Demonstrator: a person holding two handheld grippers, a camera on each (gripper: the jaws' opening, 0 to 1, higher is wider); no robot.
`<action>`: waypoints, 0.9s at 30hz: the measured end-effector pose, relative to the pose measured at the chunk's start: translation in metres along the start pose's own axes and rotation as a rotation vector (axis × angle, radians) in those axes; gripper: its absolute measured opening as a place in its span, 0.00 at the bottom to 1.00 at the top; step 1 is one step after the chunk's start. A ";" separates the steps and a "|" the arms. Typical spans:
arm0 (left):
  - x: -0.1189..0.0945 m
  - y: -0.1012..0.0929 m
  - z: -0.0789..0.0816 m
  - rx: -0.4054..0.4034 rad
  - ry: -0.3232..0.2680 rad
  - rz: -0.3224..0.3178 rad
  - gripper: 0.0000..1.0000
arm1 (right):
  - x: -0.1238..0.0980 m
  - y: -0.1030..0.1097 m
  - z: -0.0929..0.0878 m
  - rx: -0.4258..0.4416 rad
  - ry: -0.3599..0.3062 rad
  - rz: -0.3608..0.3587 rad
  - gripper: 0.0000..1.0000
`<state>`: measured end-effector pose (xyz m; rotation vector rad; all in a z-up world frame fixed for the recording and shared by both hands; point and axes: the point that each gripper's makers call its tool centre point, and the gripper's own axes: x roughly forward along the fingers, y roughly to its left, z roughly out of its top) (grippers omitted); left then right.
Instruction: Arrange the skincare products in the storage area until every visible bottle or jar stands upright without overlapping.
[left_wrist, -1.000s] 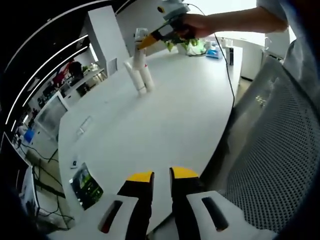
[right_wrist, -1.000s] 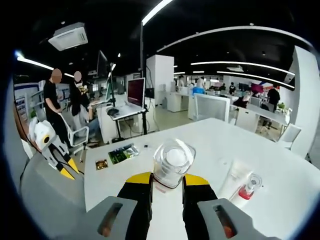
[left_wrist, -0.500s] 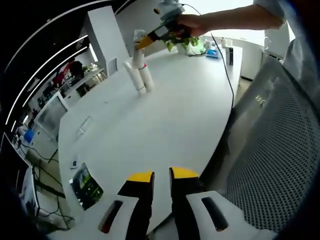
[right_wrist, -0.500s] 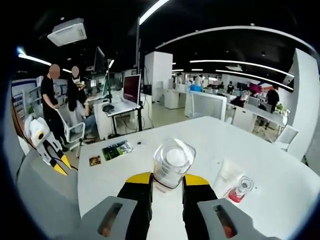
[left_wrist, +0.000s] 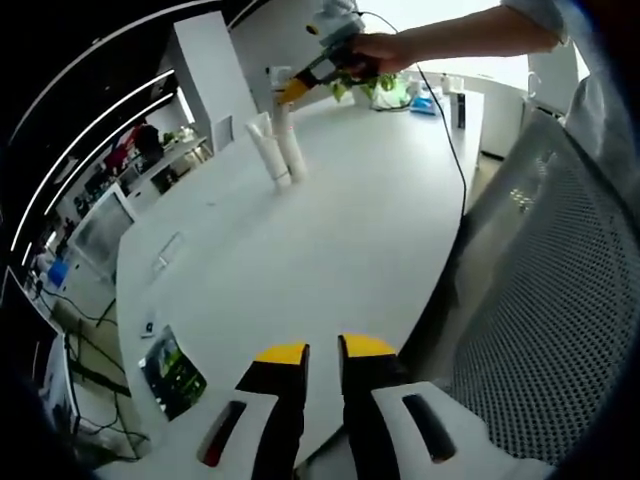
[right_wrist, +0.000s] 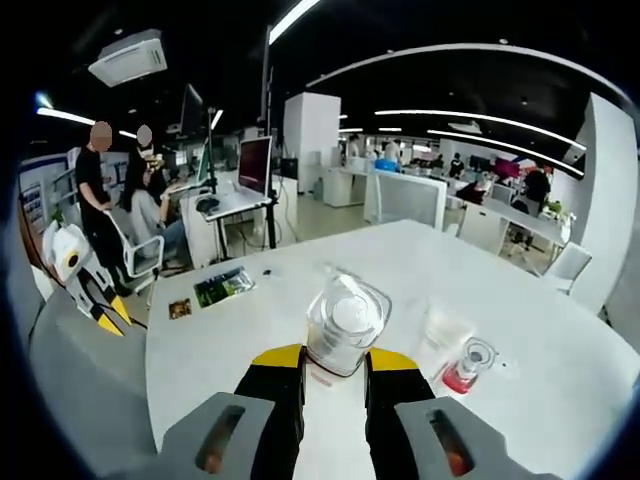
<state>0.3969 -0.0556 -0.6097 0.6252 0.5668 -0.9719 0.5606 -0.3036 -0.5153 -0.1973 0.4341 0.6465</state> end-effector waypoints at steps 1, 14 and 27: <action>0.000 0.000 0.000 0.000 0.002 -0.001 0.11 | 0.000 -0.002 -0.002 0.003 0.005 -0.003 0.14; 0.001 -0.001 -0.002 0.003 0.014 -0.007 0.11 | 0.004 -0.012 -0.019 0.000 0.050 -0.014 0.14; 0.001 -0.001 -0.004 0.003 0.019 -0.005 0.11 | 0.012 -0.011 -0.042 0.004 0.100 -0.007 0.14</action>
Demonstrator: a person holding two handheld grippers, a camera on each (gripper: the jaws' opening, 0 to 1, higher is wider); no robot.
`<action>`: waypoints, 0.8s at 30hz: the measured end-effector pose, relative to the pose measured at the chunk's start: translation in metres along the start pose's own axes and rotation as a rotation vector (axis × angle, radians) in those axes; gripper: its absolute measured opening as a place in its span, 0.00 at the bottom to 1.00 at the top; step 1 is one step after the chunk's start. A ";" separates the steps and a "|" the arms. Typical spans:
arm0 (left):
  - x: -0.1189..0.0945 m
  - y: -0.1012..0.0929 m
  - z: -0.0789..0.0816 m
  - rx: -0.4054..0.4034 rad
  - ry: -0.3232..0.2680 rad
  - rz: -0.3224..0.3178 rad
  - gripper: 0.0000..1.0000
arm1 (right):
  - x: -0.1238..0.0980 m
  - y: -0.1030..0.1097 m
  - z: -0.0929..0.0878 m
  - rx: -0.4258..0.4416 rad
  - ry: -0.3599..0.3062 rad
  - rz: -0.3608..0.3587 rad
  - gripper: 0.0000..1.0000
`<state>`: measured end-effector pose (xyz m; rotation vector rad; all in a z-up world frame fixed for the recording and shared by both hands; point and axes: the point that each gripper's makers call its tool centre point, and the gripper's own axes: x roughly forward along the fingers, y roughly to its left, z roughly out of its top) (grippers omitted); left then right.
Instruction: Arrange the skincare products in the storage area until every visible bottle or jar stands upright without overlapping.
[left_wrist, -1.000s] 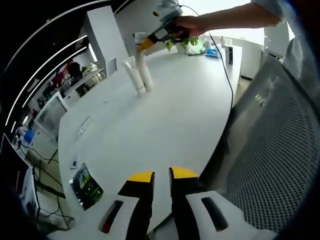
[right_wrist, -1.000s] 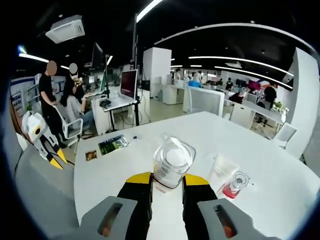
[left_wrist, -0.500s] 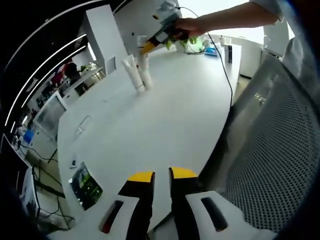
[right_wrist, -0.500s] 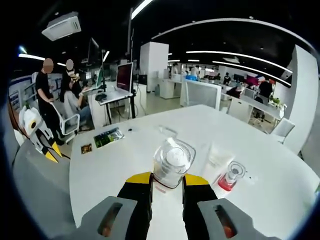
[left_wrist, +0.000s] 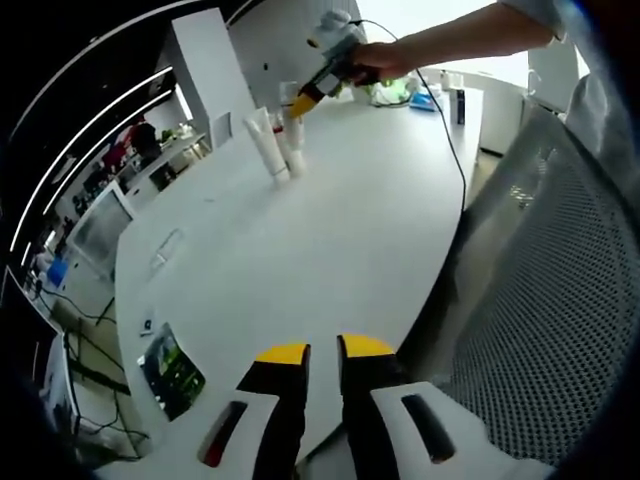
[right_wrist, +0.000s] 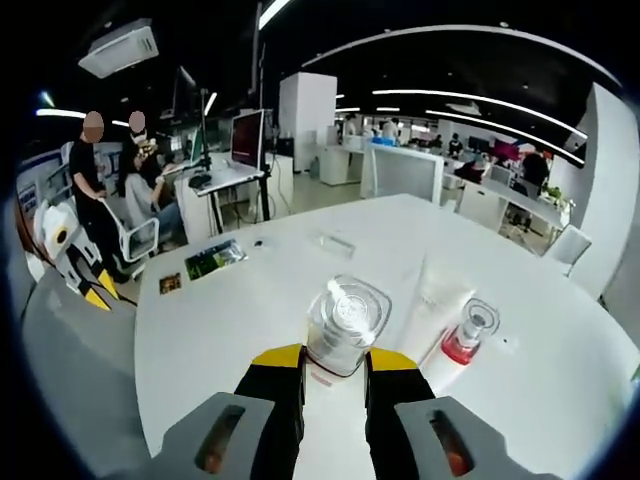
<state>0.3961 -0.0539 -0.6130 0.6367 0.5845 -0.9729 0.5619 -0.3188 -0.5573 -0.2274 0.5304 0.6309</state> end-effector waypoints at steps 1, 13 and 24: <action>0.000 0.000 0.000 0.000 0.000 -0.001 0.11 | 0.000 0.000 -0.001 -0.001 0.002 -0.001 0.14; 0.000 -0.001 0.000 0.003 0.002 -0.002 0.10 | 0.007 -0.002 -0.013 0.008 0.027 -0.001 0.14; 0.001 0.000 -0.001 0.003 0.008 -0.002 0.10 | 0.013 -0.004 -0.023 0.016 0.049 0.001 0.14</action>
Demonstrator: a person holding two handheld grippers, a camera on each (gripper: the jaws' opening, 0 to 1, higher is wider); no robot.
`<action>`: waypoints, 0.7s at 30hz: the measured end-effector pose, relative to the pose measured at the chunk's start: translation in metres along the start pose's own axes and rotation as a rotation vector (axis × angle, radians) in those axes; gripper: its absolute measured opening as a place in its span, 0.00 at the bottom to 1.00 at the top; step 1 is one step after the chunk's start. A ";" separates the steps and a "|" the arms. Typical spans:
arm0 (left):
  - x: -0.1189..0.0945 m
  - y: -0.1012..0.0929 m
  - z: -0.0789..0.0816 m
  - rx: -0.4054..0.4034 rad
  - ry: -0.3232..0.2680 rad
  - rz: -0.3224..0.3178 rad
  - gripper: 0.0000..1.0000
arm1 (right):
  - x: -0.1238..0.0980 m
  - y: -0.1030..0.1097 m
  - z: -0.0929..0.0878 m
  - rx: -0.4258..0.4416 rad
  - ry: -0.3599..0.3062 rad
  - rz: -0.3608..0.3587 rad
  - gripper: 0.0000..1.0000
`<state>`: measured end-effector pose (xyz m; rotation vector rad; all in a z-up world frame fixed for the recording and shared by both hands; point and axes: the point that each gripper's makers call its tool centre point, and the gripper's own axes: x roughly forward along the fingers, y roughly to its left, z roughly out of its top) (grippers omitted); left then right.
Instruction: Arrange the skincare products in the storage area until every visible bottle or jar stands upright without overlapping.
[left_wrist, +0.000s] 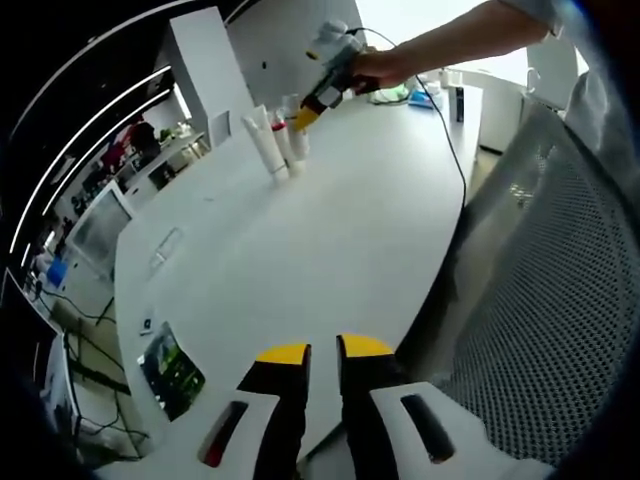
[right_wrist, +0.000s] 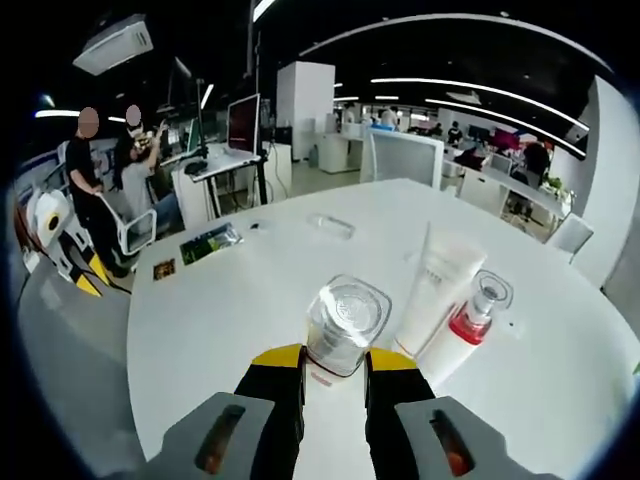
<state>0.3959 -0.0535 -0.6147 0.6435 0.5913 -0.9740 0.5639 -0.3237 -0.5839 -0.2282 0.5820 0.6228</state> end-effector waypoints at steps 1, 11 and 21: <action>0.000 0.000 0.000 0.000 0.000 -0.001 0.10 | 0.001 0.000 -0.001 -0.001 0.002 -0.001 0.14; 0.001 -0.001 -0.001 0.002 0.007 -0.003 0.10 | 0.005 -0.001 -0.011 0.006 0.024 -0.001 0.14; 0.001 -0.001 -0.002 0.003 0.013 -0.005 0.10 | 0.007 -0.003 -0.020 0.016 0.038 -0.003 0.14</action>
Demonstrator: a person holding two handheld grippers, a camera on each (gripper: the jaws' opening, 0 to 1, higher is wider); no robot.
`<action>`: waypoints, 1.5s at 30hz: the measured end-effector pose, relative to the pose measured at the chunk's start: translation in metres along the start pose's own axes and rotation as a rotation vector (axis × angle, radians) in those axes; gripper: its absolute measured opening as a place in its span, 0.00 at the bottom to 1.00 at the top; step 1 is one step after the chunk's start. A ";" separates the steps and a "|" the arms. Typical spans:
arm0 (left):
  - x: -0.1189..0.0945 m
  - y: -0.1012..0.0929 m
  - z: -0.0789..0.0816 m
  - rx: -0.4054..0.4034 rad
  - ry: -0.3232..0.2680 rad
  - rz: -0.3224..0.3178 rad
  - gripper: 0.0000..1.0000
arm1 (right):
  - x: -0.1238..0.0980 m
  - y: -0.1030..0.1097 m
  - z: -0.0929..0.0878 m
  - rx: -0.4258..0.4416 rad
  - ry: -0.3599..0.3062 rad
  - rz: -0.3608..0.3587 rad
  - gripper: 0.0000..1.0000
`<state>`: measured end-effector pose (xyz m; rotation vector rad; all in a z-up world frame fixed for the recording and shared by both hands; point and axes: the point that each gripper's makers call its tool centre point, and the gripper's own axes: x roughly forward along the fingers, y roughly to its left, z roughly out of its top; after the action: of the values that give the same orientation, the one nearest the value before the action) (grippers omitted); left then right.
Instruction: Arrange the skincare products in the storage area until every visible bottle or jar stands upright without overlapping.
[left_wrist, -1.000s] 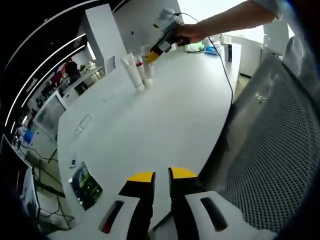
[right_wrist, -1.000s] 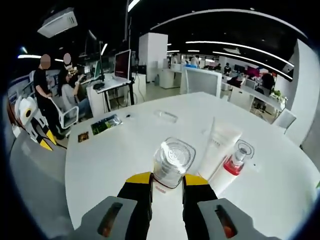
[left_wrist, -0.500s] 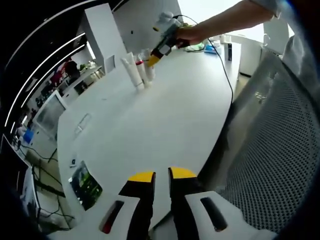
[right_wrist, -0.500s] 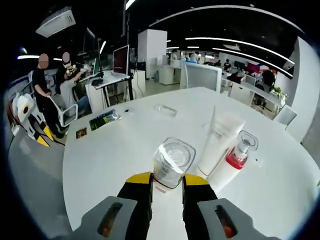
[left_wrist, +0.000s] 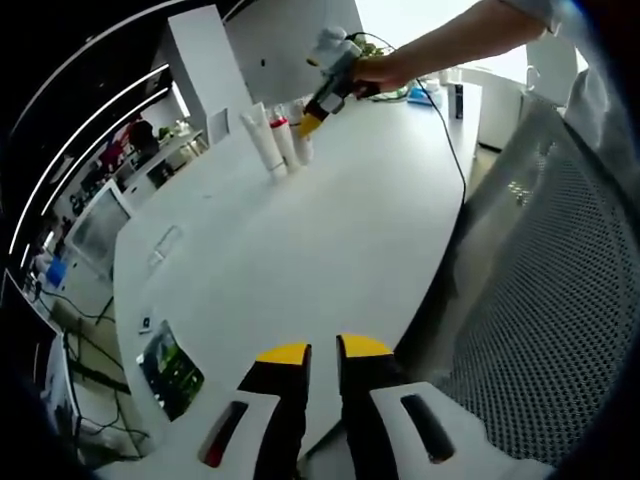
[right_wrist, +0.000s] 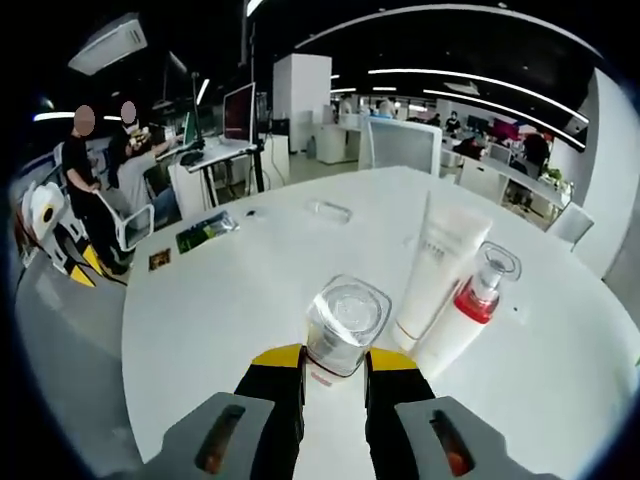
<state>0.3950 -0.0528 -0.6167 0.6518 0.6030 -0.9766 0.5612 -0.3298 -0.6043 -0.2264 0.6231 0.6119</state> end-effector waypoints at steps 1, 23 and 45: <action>0.000 0.000 0.000 0.000 0.000 0.000 0.10 | 0.000 0.000 -0.001 0.000 0.000 -0.001 0.14; 0.000 0.000 -0.001 0.008 0.007 0.004 0.10 | 0.005 -0.010 -0.012 0.009 0.026 -0.025 0.14; 0.002 0.001 -0.006 0.017 0.034 0.009 0.09 | 0.033 -0.022 -0.018 0.019 0.076 -0.069 0.15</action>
<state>0.3962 -0.0494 -0.6220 0.6862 0.6218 -0.9651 0.5873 -0.3385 -0.6383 -0.2537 0.6915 0.5330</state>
